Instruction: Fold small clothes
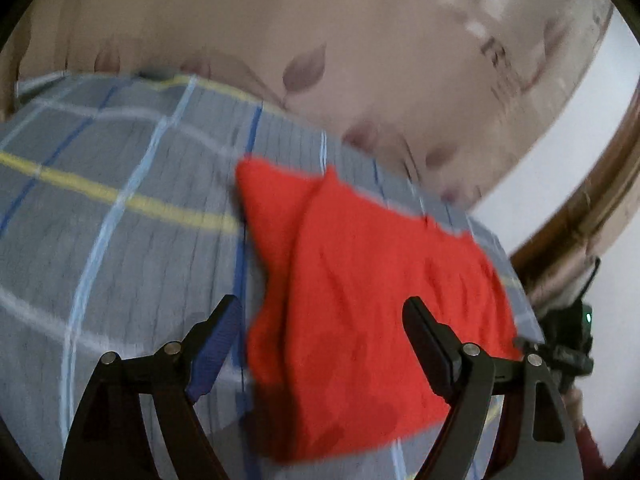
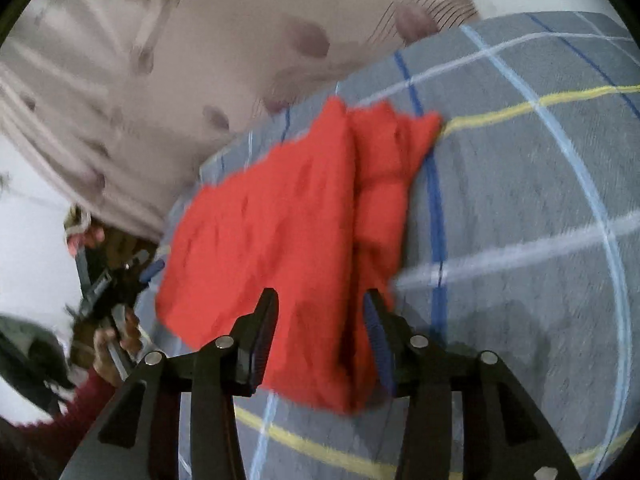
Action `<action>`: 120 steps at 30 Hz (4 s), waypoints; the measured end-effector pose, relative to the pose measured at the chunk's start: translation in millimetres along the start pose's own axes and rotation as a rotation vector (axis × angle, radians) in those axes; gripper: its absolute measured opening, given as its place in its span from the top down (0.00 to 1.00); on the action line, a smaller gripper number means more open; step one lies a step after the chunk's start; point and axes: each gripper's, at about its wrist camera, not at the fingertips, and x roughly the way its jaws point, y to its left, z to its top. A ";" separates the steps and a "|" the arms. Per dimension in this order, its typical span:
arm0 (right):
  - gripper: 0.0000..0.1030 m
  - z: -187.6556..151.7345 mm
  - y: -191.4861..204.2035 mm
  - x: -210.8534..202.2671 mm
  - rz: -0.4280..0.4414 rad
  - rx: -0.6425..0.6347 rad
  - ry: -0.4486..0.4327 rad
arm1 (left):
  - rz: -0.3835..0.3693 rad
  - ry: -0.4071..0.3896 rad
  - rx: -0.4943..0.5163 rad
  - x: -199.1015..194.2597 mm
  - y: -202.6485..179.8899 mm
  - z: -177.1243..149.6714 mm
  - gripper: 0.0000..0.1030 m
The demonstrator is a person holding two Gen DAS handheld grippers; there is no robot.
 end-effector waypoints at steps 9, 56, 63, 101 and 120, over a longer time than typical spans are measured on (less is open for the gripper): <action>0.93 -9.9 7.7 7.6 -0.022 -0.027 0.010 | -0.023 0.050 0.040 1.2 -9.1 -36.8 0.67; 0.97 106.1 -27.3 50.9 -0.178 -0.028 -0.051 | -0.014 -0.107 -0.071 58.1 0.1 32.0 0.46; 0.89 106.0 -36.1 35.6 -0.104 0.038 -0.109 | 0.013 -0.107 -0.075 57.4 -0.1 30.0 0.46; 0.84 18.7 82.2 32.4 -0.483 -0.346 -0.161 | 0.270 -0.191 0.074 35.2 -37.9 11.7 0.33; 0.28 -14.8 85.7 48.4 -0.589 -0.318 -0.112 | 0.514 -0.316 0.376 -15.2 -100.0 -15.1 0.11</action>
